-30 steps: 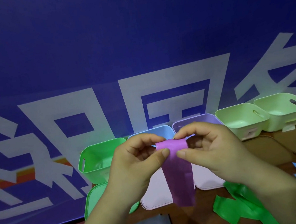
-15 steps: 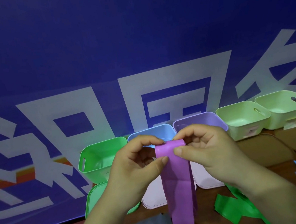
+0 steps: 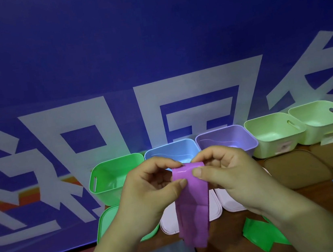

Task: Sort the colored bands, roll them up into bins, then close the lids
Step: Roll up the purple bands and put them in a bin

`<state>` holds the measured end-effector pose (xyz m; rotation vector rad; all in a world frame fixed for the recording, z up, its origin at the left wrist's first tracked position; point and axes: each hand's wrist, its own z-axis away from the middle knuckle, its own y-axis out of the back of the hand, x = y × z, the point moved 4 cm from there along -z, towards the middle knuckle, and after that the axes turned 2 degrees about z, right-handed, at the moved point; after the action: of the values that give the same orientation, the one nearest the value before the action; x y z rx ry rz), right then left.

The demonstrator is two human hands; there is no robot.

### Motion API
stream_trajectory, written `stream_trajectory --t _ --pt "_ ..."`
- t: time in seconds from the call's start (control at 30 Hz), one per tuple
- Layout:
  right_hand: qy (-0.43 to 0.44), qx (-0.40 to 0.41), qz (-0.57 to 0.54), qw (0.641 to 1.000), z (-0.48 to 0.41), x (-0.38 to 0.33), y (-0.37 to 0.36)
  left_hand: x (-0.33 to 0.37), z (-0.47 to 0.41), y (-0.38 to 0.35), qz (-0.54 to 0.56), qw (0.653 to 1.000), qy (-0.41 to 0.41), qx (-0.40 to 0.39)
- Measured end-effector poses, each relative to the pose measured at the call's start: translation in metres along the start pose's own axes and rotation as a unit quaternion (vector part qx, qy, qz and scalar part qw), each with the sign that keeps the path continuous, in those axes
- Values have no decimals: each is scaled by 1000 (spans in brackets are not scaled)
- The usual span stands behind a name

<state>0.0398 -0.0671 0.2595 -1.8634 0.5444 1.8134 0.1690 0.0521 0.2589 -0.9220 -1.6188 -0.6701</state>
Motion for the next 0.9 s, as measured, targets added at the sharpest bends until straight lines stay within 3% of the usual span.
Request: stream_trajectory --t 0.37,0.9 --pt "55 -27 86 994 4 -2 3 4 4 -2 35 998 49 25" --pt "105 -30 95 990 11 -9 5 13 5 -6 51 995 66 46"
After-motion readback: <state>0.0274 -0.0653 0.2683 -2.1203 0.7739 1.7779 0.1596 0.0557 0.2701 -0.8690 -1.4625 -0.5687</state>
